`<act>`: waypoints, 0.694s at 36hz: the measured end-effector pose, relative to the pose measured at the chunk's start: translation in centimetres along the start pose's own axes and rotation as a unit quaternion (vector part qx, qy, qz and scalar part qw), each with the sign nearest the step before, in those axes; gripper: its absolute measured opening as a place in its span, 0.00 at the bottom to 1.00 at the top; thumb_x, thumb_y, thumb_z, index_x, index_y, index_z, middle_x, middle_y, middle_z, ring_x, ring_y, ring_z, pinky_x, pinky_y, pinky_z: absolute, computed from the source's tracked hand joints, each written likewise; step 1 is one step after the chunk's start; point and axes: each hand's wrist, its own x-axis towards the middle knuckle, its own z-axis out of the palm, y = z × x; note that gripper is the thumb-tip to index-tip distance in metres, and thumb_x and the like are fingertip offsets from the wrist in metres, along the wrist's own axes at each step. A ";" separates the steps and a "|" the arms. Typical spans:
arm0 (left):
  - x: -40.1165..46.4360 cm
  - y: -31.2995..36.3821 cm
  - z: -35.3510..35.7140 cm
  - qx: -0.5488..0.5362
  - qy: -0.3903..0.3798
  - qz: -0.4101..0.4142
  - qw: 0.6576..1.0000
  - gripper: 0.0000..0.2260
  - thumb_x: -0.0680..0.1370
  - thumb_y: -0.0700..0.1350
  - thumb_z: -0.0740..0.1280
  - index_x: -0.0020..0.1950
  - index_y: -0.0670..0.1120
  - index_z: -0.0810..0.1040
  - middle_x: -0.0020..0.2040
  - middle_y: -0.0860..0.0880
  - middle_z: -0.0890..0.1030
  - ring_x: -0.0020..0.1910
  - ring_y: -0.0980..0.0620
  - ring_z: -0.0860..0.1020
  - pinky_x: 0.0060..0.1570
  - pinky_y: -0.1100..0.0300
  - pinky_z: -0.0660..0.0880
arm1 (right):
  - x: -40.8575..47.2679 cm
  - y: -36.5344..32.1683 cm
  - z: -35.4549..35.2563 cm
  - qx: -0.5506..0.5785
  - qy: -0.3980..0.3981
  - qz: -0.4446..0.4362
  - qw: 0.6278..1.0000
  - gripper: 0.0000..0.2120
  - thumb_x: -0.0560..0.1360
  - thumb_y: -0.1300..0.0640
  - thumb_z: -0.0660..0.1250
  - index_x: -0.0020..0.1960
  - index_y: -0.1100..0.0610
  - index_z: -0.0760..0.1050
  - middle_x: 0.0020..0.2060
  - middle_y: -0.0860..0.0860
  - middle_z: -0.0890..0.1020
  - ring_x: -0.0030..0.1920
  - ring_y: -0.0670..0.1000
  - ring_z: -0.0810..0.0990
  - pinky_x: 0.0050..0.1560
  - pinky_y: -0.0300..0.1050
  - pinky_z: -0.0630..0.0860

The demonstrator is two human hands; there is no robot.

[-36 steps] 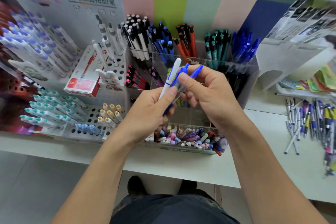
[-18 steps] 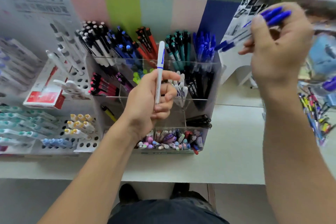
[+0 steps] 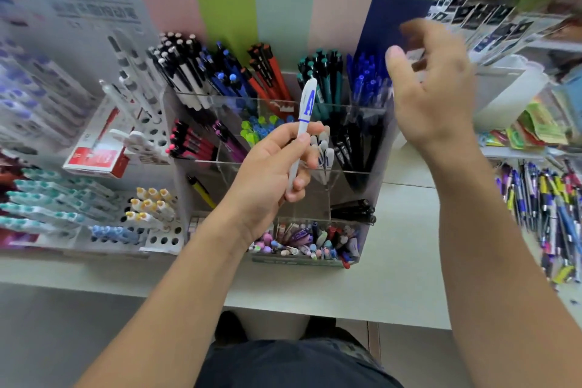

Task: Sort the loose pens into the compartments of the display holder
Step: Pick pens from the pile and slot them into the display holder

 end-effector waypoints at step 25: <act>-2.5 -0.3 -5.6 0.206 0.034 0.104 0.972 0.15 0.79 0.39 0.71 0.64 0.51 0.81 0.40 0.51 0.80 0.34 0.60 0.74 0.37 0.69 0.71 | -7.1 -7.2 4.4 0.344 -0.140 0.102 0.923 0.04 0.81 0.62 0.68 0.49 0.62 0.81 0.32 0.51 0.80 0.30 0.48 0.78 0.32 0.41 0.77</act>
